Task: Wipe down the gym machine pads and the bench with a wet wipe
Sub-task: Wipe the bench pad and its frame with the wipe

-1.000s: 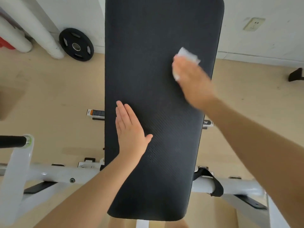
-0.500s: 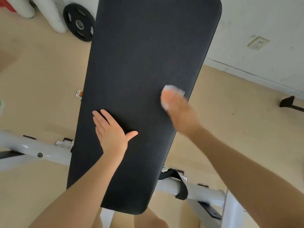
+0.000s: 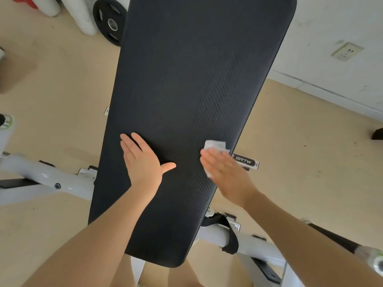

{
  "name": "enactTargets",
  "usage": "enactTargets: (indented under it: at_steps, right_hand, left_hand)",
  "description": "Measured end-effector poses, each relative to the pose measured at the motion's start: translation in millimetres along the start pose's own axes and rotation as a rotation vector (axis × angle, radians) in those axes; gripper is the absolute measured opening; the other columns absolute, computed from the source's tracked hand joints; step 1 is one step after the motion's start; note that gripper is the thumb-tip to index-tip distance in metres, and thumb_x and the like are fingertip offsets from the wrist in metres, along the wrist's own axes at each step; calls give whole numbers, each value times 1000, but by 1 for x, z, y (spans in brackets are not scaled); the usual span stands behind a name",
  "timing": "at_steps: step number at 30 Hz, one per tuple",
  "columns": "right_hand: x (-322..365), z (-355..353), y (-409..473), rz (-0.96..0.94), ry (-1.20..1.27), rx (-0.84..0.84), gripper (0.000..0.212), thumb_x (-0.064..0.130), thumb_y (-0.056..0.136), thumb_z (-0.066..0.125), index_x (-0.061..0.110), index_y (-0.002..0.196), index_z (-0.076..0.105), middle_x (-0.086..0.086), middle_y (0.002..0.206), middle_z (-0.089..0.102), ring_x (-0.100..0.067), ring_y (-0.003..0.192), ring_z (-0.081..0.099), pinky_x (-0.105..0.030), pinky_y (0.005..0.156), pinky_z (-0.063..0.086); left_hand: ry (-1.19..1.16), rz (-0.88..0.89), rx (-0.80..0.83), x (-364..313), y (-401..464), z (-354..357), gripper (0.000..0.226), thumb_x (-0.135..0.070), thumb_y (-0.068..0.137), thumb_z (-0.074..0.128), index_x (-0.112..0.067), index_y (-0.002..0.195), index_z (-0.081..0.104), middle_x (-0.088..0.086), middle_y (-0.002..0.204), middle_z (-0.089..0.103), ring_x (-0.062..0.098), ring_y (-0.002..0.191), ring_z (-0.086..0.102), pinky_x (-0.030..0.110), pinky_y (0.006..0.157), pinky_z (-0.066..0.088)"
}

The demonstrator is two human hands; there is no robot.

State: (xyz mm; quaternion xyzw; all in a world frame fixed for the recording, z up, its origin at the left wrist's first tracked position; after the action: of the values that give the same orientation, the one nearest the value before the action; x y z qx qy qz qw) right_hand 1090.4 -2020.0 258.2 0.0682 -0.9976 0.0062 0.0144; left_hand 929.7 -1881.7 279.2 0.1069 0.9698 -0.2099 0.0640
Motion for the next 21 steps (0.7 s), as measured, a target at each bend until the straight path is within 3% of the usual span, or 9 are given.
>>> enactTargets:
  at_steps: [3, 7, 10, 12, 14, 15, 18, 19, 21]
  right_hand:
    - [-6, -15, 9, -85, 7, 16, 46, 9, 87, 29, 5, 131, 41, -12, 135, 52, -26, 132, 39, -36, 114, 8]
    - [-66, -48, 53, 283, 10, -263, 35, 9, 100, 21, -4, 125, 42, -26, 128, 52, -30, 133, 31, -25, 117, 6]
    - [-72, -47, 59, 380, -73, -280, 41, 12, 93, 28, -6, 125, 46, -22, 129, 54, -34, 125, 46, -34, 114, 25]
    - [-38, -19, 47, 277, -153, -202, 48, 7, 86, 28, -4, 132, 36, -21, 137, 46, -34, 130, 37, -44, 113, 22]
    - [14, 11, 23, 150, -178, -70, 54, 7, 84, 32, -2, 137, 29, -17, 142, 41, -33, 133, 33, -45, 114, 11]
    - [39, 22, 10, 108, -172, 18, 57, 10, 81, 42, -1, 137, 33, -15, 141, 43, -32, 133, 36, -45, 113, 11]
    - [88, 30, -10, 93, -35, 161, 74, 18, 62, 76, 7, 130, 50, -6, 137, 50, -23, 128, 46, -39, 111, 29]
    - [92, 29, -10, 118, -4, 171, 75, 15, 62, 76, 6, 131, 49, -6, 136, 51, -23, 128, 46, -38, 108, 33]
    - [88, 24, -1, 164, 18, 69, 60, 6, 76, 56, 1, 133, 38, -13, 134, 53, -28, 130, 41, -39, 111, 31]
  left_hand:
    - [-21, -4, 1, 0, -2, -3, 127, -58, 67, 68, 5, 143, -13, 29, 151, -11, 41, 142, -3, 43, 116, 7]
    - [-12, -16, 37, -1, -4, -7, 128, -60, 67, 67, 3, 142, -15, 27, 152, -13, 40, 142, -4, 42, 116, 6]
    - [-20, -11, 49, 0, -4, -9, 128, -60, 68, 67, 3, 143, -16, 26, 152, -14, 39, 142, -5, 42, 116, 6]
    - [-29, 0, 42, 2, -4, -8, 128, -61, 68, 66, 2, 143, -16, 25, 152, -14, 38, 143, -5, 41, 116, 6]
    - [-40, 23, 32, 5, -4, -6, 127, -63, 68, 65, 1, 143, -15, 24, 153, -14, 38, 143, -5, 41, 116, 7]
    - [-47, 38, 27, 7, -4, -6, 127, -63, 68, 65, 0, 144, -15, 24, 153, -14, 37, 143, -5, 41, 116, 8]
    - [-60, 92, 28, 16, -3, -7, 122, -63, 71, 62, -2, 145, -13, 22, 154, -12, 36, 143, -3, 43, 115, 8]
    - [-53, 113, 38, 21, -2, -9, 119, -63, 72, 61, -4, 145, -13, 21, 154, -11, 36, 143, -2, 43, 115, 8]
    - [-19, 170, 57, 32, 0, -13, 114, -63, 74, 59, -8, 146, -10, 18, 155, -9, 34, 143, 1, 44, 115, 9]
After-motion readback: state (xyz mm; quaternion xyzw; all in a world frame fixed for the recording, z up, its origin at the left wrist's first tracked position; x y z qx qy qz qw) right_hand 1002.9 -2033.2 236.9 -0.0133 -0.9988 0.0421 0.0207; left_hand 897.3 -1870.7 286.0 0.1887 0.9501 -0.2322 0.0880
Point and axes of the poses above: each hand's wrist, its own y-axis towards the middle knuckle, its own z-axis out of the palm, x = y × z, the point moved 2 cm from there along y, towards the middle knuckle
